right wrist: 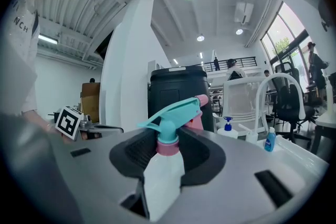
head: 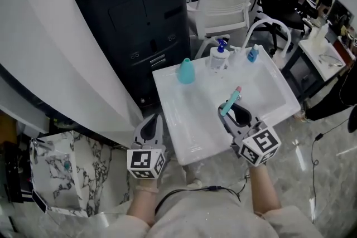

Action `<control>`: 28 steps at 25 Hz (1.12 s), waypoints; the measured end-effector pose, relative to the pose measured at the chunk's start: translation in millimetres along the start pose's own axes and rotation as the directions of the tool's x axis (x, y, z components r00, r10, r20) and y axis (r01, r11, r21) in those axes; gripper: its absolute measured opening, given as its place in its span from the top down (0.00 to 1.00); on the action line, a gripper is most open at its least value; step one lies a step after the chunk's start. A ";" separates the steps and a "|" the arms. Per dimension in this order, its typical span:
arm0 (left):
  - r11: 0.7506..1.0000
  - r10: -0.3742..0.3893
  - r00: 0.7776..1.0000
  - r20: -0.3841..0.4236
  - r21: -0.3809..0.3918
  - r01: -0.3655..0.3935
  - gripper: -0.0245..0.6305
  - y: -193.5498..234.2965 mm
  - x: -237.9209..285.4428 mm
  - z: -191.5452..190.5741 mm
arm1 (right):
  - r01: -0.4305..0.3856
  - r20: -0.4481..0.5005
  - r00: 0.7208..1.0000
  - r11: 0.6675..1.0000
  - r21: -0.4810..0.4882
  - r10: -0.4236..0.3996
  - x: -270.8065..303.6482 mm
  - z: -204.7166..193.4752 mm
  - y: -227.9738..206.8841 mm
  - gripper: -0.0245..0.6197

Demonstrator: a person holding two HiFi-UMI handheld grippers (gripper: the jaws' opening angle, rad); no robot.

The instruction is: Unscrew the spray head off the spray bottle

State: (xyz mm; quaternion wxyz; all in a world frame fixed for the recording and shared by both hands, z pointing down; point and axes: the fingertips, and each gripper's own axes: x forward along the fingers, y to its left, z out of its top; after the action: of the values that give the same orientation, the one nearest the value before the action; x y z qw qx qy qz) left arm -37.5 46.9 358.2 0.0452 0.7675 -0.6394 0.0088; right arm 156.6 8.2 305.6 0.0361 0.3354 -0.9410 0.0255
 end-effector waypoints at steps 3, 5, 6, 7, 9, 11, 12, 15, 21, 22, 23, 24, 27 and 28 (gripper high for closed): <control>0.999 0.041 0.999 0.013 0.007 -0.041 0.95 4.3 -10.7 1.7 | -0.002 0.002 1.000 1.000 0.000 0.002 -3.9 -0.7 1.5 0.75; 0.998 0.060 0.998 0.020 0.009 -0.060 0.95 6.1 -16.6 3.2 | -0.002 0.003 1.000 1.000 -0.003 0.002 -5.7 -1.3 2.5 0.75; 0.998 0.067 0.997 0.023 0.009 -0.068 0.95 7.0 -19.2 3.9 | -0.001 0.002 1.000 1.000 -0.006 0.001 -6.3 -1.8 3.1 0.75; 0.997 0.074 0.997 0.026 0.008 -0.075 0.95 7.7 -21.5 4.5 | 0.000 0.002 1.000 1.000 -0.008 0.000 -6.9 -2.5 3.8 0.75; 0.996 0.084 0.996 0.031 0.006 -0.084 0.95 8.3 -25.3 5.4 | 0.003 0.004 1.000 1.000 -0.008 -0.003 -8.1 -3.4 5.1 0.75; 0.996 0.089 0.995 0.035 0.003 -0.089 0.95 8.0 -28.4 5.7 | 0.005 0.008 1.000 1.000 -0.003 -0.005 -9.4 -4.2 5.7 0.75; 0.996 0.090 0.995 0.036 0.002 -0.090 0.95 7.6 -29.7 5.7 | 0.006 0.011 1.000 1.000 -0.001 -0.006 -10.1 -4.5 5.9 0.75; 0.996 0.091 0.995 0.039 0.001 -0.091 0.95 6.7 -32.3 5.7 | 0.006 0.020 1.000 1.000 0.002 -0.006 -11.8 -4.1 6.3 0.75; 0.996 0.092 0.995 0.040 -0.010 -0.092 0.95 5.4 -34.2 6.2 | 0.007 0.021 1.000 1.000 0.003 -0.007 -14.9 -3.2 7.3 0.75; 0.996 0.092 0.995 0.039 -0.012 -0.092 0.95 4.9 -34.2 6.4 | 0.007 0.019 1.000 1.000 0.003 -0.007 -15.4 -3.2 7.2 0.75; 0.996 0.092 0.995 0.038 -0.013 -0.091 0.95 4.6 -34.3 6.5 | 0.007 0.018 1.000 1.000 0.004 -0.007 -16.0 -3.2 7.1 0.75; 0.996 0.092 0.995 0.037 -0.015 -0.091 0.95 4.5 -34.4 6.5 | 0.007 0.016 1.000 1.000 0.004 -0.007 -16.5 -3.2 6.8 0.75; 0.995 0.094 0.995 0.034 -0.019 -0.093 0.95 5.5 -35.1 5.0 | 0.010 0.015 1.000 1.000 0.007 -0.010 -17.4 -3.5 6.0 0.75; 0.995 0.095 0.995 0.033 -0.019 -0.094 0.95 5.9 -35.3 4.3 | 0.011 0.017 1.000 1.000 0.009 -0.011 -17.6 -3.9 5.8 0.75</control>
State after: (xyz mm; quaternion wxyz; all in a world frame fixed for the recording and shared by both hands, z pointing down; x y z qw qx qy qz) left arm -50.0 80.2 351.7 0.0407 0.7359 -0.6758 -0.0078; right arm 166.7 24.1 307.9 0.0270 0.3408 -0.9394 0.0267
